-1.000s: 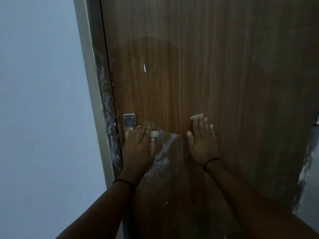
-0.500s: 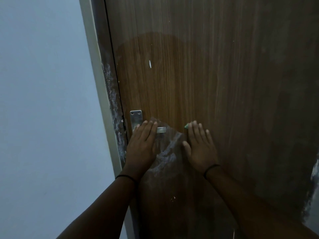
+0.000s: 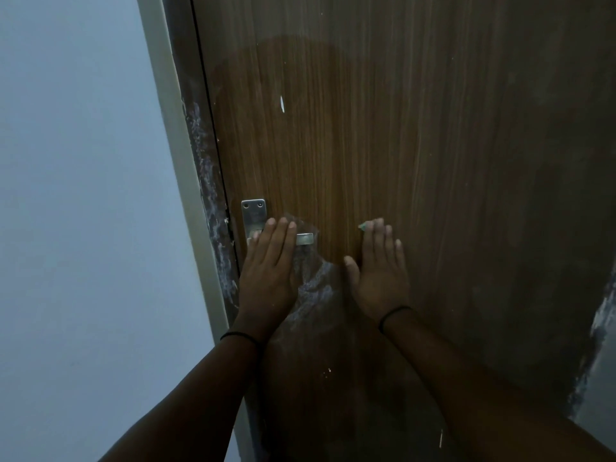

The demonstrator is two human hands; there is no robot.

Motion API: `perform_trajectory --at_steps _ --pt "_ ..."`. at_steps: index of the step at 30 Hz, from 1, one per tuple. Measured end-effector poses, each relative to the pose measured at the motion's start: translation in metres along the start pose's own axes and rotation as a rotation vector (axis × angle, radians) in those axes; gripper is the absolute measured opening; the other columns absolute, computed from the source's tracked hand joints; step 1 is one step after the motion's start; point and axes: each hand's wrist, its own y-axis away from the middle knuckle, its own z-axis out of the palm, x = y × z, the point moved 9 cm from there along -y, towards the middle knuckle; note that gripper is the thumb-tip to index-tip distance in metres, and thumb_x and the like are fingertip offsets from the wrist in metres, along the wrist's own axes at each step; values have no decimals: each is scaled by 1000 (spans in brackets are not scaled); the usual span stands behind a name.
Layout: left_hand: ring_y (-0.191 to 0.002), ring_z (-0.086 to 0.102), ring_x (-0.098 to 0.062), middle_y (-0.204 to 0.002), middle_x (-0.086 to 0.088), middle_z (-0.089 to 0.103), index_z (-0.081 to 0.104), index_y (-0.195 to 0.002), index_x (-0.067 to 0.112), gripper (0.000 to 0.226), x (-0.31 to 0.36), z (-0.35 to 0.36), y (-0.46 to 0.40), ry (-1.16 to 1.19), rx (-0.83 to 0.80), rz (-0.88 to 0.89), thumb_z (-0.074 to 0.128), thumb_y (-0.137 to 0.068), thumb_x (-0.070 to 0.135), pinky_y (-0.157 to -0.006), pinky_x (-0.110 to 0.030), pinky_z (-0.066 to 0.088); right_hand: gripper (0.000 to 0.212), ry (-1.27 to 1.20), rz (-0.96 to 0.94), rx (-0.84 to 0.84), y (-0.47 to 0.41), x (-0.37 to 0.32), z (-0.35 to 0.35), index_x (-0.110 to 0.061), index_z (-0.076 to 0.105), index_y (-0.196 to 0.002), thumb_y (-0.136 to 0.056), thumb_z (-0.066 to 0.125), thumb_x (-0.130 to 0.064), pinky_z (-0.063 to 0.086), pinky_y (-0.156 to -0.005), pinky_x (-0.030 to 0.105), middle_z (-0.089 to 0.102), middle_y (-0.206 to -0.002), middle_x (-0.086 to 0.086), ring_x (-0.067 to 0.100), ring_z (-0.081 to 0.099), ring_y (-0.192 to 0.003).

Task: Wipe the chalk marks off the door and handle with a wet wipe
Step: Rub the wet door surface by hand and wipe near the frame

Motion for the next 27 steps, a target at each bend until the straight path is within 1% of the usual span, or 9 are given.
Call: perform_trajectory --at_steps 3,6,11,13,16,19,22,24,27 --pt "-153 10 -28 -164 -13 18 23 -155 6 62 4 5 7 -7 10 -36 40 -99 25 -124 -49 10 72 63 -174 -107 25 -29 25 -18 -8 -157 -101 17 -57 0 -123 40 -9 -165 2 17 -13 -152" --pt "-154 6 -27 -166 -12 11 18 -157 7 76 6 9 13 -38 8 -40 58 -92 12 -125 -47 8 70 107 -166 -198 60 -3 44 -21 -10 -156 -101 14 -57 1 -124 41 -11 -164 0 17 -11 -152" --pt "-154 4 -28 -166 -12 8 16 -157 7 82 4 12 18 -64 -14 -39 64 -92 18 -125 -46 7 72 50 79 -23 24 30 7 -15 -9 -156 -102 12 -56 2 -124 41 -9 -165 6 21 -8 -152" --pt "-154 4 -28 -166 -13 7 16 -157 6 82 6 14 18 -66 -8 -51 63 -91 15 -125 -46 6 72 17 52 6 6 10 0 -15 -10 -156 -102 14 -56 -1 -124 41 -10 -165 6 21 -10 -152" --pt "-154 5 -29 -166 -14 7 16 -157 5 82 8 14 18 -68 19 -69 62 -89 7 -125 -46 6 72 23 -110 -73 20 -16 18 -16 -9 -157 -102 18 -55 -1 -124 41 -12 -165 4 19 -13 -152" --pt "-154 5 -29 -166 -14 7 16 -157 5 83 9 14 18 -74 15 -57 63 -89 8 -125 -45 5 70 78 -143 -156 52 6 35 -19 -9 -157 -102 15 -55 5 -125 43 -12 -165 1 17 -12 -152" --pt "-154 5 -30 -166 -14 8 16 -157 5 82 8 14 18 -81 5 -46 63 -89 8 -125 -44 2 71 42 18 -76 39 38 16 -16 -8 -157 -102 12 -56 8 -124 45 -9 -165 5 21 -6 -153" --pt "-154 5 -30 -166 -15 9 17 -156 4 81 10 14 18 -77 15 -51 62 -88 5 -125 -45 3 72 5 93 11 12 34 -3 -13 -8 -157 -103 15 -55 8 -124 46 -7 -165 8 23 -6 -152" --pt "-154 5 -30 -166 -15 9 17 -156 4 77 11 14 19 -69 28 -63 58 -91 5 -125 -45 5 72 -17 -71 20 -10 -19 -5 -15 -6 -157 -102 19 -55 3 -124 44 -8 -165 6 22 -9 -152"
